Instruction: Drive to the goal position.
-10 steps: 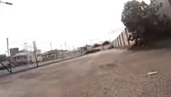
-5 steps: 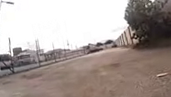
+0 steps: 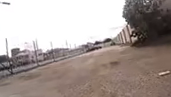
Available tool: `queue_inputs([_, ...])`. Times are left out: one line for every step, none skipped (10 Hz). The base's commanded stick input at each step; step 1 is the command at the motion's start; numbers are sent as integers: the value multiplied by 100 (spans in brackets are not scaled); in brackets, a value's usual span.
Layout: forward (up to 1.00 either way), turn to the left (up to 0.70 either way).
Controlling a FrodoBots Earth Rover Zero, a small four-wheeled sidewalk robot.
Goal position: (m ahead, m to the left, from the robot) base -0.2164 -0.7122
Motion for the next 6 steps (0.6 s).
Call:
queue_inputs([30, 0])
queue_inputs([30, 0])
queue_inputs([30, 0])
queue_inputs([30, 0])
queue_inputs([30, 0])
queue_inputs([30, 0])
